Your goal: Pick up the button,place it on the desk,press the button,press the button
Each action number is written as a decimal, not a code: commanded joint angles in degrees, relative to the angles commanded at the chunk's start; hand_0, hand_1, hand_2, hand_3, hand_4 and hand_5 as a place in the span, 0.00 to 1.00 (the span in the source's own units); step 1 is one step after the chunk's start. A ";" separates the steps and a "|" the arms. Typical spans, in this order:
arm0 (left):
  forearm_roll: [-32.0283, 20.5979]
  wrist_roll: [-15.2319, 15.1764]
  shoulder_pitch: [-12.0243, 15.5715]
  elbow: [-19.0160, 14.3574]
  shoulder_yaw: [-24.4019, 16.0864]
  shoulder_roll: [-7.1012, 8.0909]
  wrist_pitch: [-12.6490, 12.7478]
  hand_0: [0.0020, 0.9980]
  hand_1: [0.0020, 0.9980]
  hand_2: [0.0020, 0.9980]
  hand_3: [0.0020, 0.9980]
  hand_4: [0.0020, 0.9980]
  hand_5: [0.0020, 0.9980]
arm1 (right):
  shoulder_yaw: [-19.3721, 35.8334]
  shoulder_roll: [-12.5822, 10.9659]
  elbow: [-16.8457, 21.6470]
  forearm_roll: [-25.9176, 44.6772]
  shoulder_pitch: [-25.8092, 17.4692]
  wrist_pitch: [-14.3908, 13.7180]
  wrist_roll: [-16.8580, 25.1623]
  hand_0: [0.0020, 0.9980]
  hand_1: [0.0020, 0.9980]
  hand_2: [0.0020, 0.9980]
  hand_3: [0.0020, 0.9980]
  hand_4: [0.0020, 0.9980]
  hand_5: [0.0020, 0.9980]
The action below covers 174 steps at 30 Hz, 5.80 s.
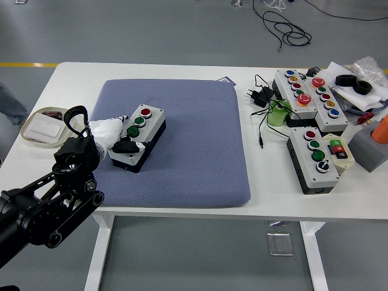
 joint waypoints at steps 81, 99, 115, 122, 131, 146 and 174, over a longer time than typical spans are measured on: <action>-6.48 -20.57 -0.81 -8.35 3.02 5.25 -2.80 0.94 0.99 1.00 1.00 1.00 0.95 | 0.94 0.19 0.00 -0.85 0.39 0.04 -0.08 0.64 0.47 0.62 0.56 0.30 0.22; -8.13 -9.93 -0.73 -8.37 6.80 3.83 -6.53 0.96 0.99 1.00 1.00 1.00 0.95 | 1.07 0.10 0.00 -1.11 0.01 0.11 -0.18 0.64 0.47 0.62 0.56 0.30 0.22; 2.32 -10.69 -2.67 -5.02 8.78 3.35 -7.77 0.42 0.42 0.40 0.61 0.56 0.00 | 0.54 0.09 0.00 -0.54 0.47 0.02 -0.03 0.64 0.47 0.62 0.56 0.30 0.22; 6.94 -15.17 -2.90 -3.90 8.61 3.94 -6.26 0.35 0.33 0.28 0.41 0.54 0.00 | 0.61 0.10 0.00 -0.54 0.47 0.01 -0.03 0.64 0.47 0.62 0.56 0.30 0.22; 7.97 -23.99 -3.58 -1.49 8.68 4.58 -4.76 0.29 0.21 0.17 0.25 0.42 0.00 | 0.54 0.12 0.00 -0.42 0.52 -0.02 -0.04 0.64 0.47 0.62 0.56 0.30 0.22; 7.97 -39.38 -5.85 3.76 8.18 5.53 6.50 0.30 0.20 0.16 0.24 0.40 0.00 | 0.32 0.18 0.00 -0.34 0.63 0.02 -0.09 0.64 0.47 0.62 0.56 0.30 0.22; 7.97 -51.10 -9.43 17.80 13.82 3.73 26.15 0.34 0.21 0.19 0.26 0.40 0.00 | 0.29 0.35 0.00 -0.74 0.70 0.18 -0.19 0.65 0.47 0.62 0.56 0.30 0.22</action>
